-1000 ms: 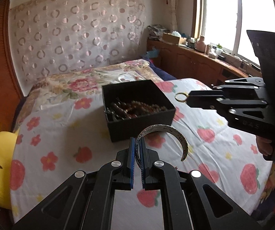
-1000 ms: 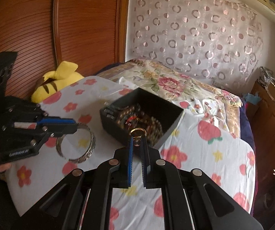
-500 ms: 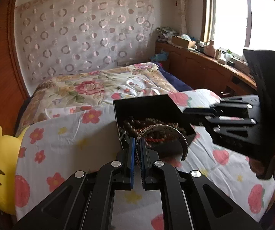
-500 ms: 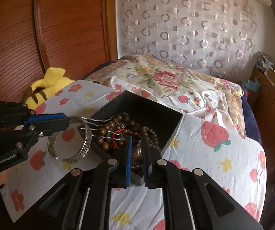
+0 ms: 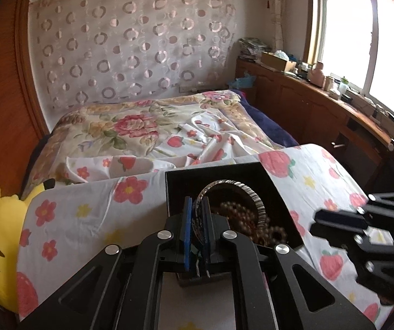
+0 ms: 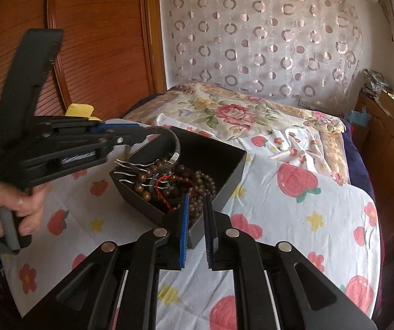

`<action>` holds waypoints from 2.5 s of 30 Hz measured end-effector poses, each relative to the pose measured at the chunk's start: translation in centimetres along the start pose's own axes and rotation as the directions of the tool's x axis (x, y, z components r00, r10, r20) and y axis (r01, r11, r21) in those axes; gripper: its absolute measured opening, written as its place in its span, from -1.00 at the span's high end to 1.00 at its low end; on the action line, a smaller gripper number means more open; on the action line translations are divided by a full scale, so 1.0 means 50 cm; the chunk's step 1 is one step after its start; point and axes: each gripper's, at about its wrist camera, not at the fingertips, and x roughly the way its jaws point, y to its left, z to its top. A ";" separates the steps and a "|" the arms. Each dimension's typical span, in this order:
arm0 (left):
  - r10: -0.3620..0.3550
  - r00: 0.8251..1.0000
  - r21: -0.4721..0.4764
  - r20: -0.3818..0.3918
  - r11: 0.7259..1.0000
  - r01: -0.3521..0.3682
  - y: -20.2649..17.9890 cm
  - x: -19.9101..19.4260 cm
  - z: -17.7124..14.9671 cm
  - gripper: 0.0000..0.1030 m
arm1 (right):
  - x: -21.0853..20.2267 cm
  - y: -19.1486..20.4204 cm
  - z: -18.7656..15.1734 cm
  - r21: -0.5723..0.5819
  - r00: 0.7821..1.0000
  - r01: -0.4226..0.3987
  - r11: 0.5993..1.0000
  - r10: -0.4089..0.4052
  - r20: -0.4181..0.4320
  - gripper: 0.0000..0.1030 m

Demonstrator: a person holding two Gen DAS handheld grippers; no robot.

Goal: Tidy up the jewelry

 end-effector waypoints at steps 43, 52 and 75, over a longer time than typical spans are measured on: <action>0.149 0.962 -0.068 0.230 0.988 -0.137 -0.026 -0.340 -0.246 -0.85 | -0.271 0.112 -0.167 0.193 0.934 0.158 0.968 -0.210 0.288 -0.95; 0.170 0.960 -0.081 0.224 0.984 -0.156 -0.019 -0.353 -0.265 -0.85 | -0.273 0.114 -0.176 0.193 0.922 0.189 0.963 -0.242 0.302 -0.95; 0.160 0.951 -0.072 0.264 0.987 -0.146 -0.035 -0.382 -0.264 -0.85 | -0.279 0.123 -0.183 0.203 0.917 0.191 0.960 -0.248 0.311 -0.95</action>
